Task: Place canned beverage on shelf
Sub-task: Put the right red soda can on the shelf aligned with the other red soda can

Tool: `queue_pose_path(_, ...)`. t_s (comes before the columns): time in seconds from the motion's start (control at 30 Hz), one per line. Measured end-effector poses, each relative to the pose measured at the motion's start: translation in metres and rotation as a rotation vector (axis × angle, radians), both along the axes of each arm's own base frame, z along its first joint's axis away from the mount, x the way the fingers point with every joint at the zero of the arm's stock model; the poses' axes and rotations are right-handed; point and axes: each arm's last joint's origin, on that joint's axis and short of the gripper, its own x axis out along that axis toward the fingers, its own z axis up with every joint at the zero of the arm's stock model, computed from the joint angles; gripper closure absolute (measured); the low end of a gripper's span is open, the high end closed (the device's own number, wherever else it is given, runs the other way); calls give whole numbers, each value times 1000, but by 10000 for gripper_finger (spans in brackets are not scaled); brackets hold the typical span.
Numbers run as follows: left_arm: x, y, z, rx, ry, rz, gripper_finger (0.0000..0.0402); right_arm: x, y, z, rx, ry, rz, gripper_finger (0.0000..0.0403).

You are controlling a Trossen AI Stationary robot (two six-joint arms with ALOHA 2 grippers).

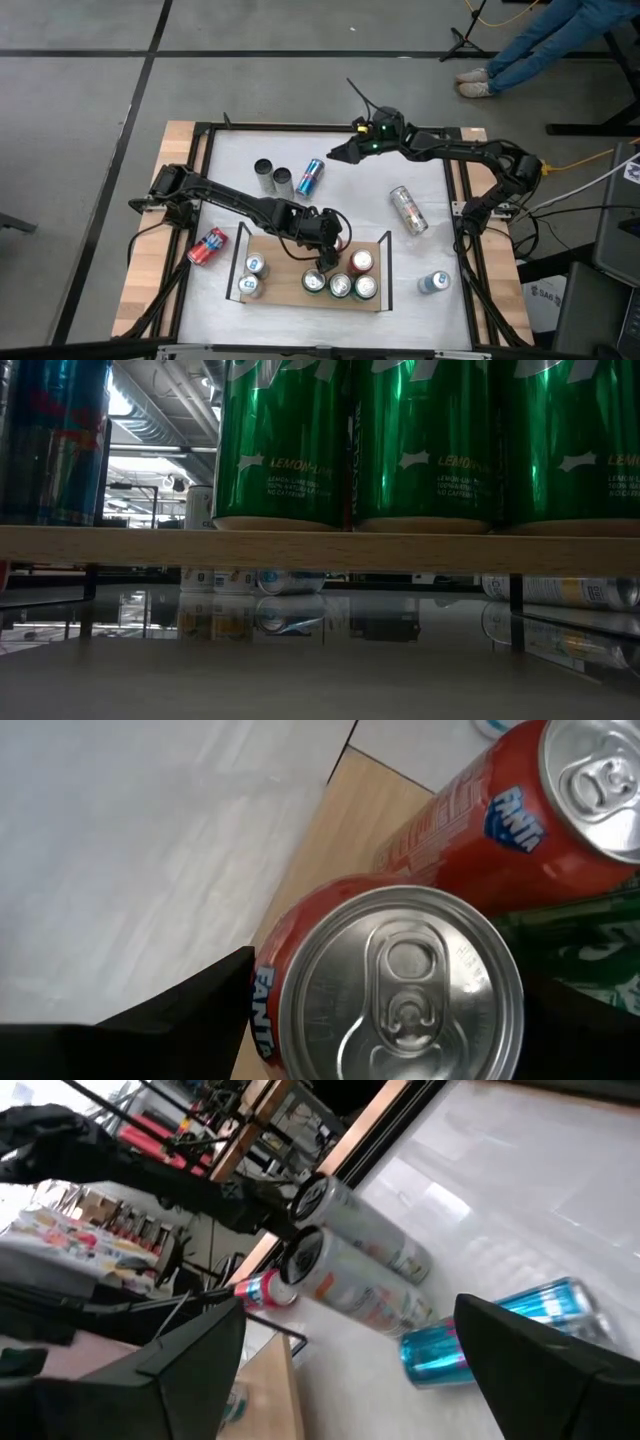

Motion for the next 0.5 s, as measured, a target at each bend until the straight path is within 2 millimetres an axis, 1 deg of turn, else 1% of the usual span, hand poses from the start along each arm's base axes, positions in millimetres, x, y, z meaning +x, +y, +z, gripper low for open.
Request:
queue_pose_path(0.13,1,0,0,1,-9,-2,87,3,6,0,0,0,19,56)
queue_pose_path(0.5,1,0,1,3,-14,0,87,2,5,0,0,0,15,56)
